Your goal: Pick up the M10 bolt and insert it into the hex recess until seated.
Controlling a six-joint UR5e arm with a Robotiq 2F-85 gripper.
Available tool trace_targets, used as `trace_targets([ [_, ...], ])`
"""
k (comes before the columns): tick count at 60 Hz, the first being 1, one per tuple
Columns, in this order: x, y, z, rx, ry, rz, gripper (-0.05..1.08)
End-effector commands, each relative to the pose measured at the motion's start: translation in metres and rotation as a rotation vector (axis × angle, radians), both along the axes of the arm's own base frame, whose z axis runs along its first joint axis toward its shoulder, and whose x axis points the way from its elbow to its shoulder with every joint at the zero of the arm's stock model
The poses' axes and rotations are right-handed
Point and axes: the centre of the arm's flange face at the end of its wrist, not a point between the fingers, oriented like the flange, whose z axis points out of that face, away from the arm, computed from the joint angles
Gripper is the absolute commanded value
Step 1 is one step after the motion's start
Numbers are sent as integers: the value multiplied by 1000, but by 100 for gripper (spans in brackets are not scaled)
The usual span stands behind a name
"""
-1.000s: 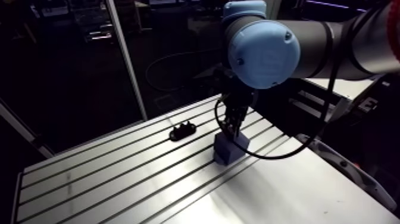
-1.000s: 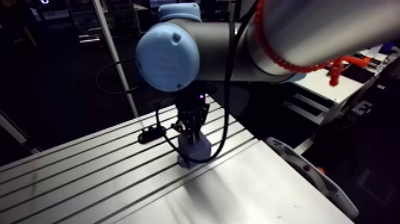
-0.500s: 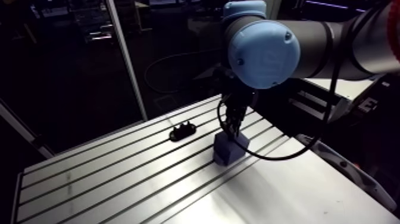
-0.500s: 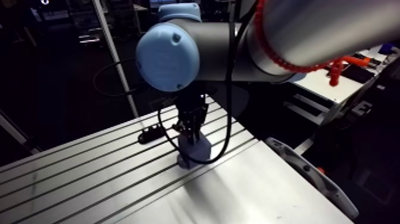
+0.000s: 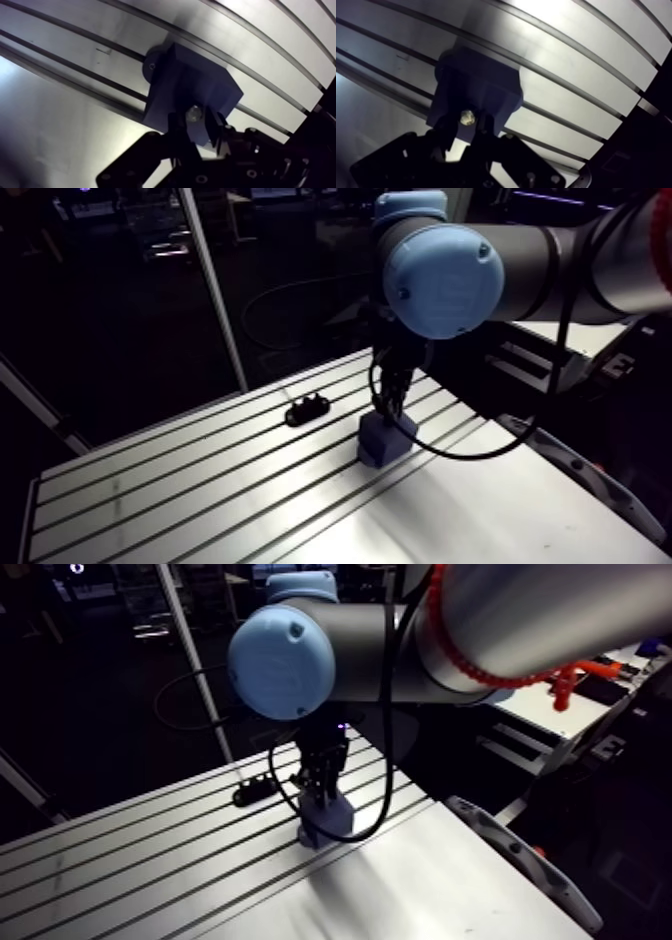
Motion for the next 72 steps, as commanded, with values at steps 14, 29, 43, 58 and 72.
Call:
trace_targets([
  [14,1,-1,9,5,18,14,1],
  [29,-6,5,32,33,60,-123,1],
  [43,-4,3,46,58,49,-373,1],
  [58,-6,-1,42,44,12,-510,87],
  [72,-7,0,38,42,13,-525,106],
])
